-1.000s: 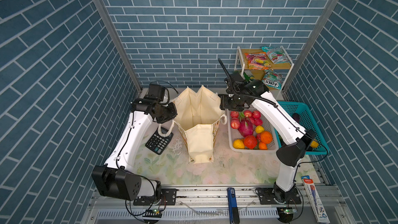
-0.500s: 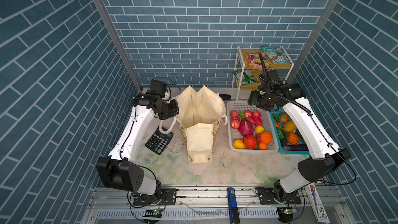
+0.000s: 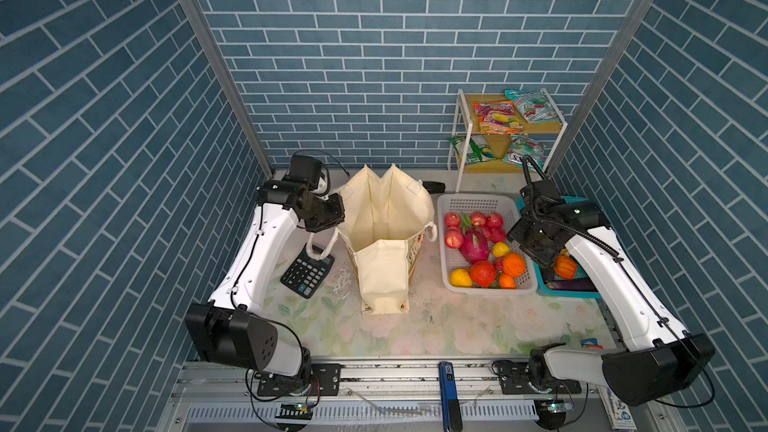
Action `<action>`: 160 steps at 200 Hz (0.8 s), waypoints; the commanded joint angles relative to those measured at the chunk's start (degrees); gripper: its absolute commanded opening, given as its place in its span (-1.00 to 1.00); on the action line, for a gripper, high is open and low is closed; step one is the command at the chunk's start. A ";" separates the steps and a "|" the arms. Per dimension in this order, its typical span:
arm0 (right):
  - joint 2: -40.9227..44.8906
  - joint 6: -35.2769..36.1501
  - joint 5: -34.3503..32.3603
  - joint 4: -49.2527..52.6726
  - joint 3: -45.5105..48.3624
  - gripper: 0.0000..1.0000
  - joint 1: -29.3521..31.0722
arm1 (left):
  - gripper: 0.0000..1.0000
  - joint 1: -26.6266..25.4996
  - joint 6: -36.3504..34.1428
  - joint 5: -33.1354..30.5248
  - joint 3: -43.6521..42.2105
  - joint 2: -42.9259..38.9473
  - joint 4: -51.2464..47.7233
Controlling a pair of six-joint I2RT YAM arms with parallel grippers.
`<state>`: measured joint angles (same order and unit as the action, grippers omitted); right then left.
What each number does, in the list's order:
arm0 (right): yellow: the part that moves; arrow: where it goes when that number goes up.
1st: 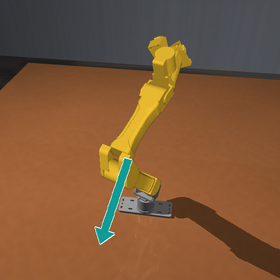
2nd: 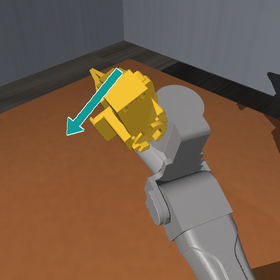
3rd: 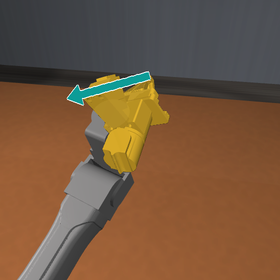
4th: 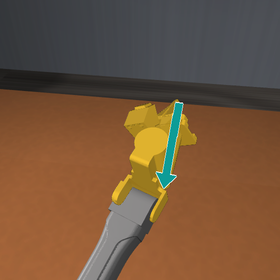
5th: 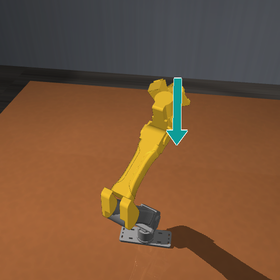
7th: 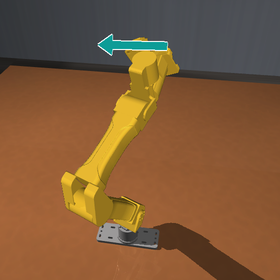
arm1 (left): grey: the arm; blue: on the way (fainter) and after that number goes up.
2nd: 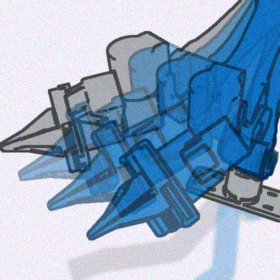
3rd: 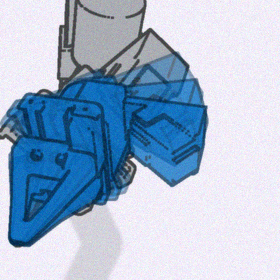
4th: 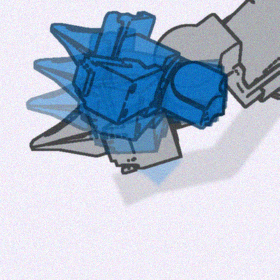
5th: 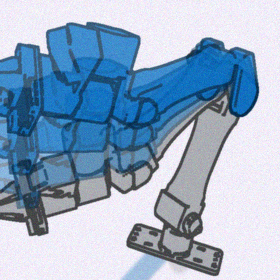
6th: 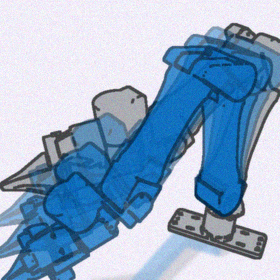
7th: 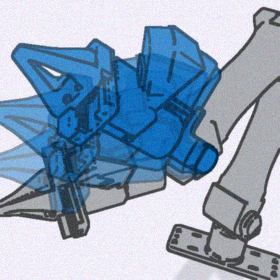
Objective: Place the food into the grocery bag and tie it
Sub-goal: 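Hold the bag edge with the left gripper while the right moves over the white basket, then grasp the orange fruit in the white basket with the right gripper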
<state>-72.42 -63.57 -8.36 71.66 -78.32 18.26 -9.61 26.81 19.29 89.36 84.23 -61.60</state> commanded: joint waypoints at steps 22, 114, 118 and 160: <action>1.50 -17.71 -0.55 2.92 5.15 0.44 -0.24 | -1.00 -0.94 -1.15 1.74 -0.53 -1.05 -1.13; -2.14 -17.69 -2.52 -1.79 10.51 0.55 -0.86 | -1.00 -1.20 -3.65 1.45 -0.04 -2.04 -1.70; -2.63 -17.37 -2.54 -2.05 10.34 0.56 -0.86 | -1.00 -1.20 -3.56 1.50 -0.13 -2.05 -1.61; -4.54 -15.71 -3.50 -4.23 9.24 0.89 -1.30 | -1.00 -1.22 -3.16 2.51 -0.72 -3.01 -0.65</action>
<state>-76.49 -79.31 -9.96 67.99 -68.25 17.45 -10.48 24.36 20.10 89.56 82.91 -62.15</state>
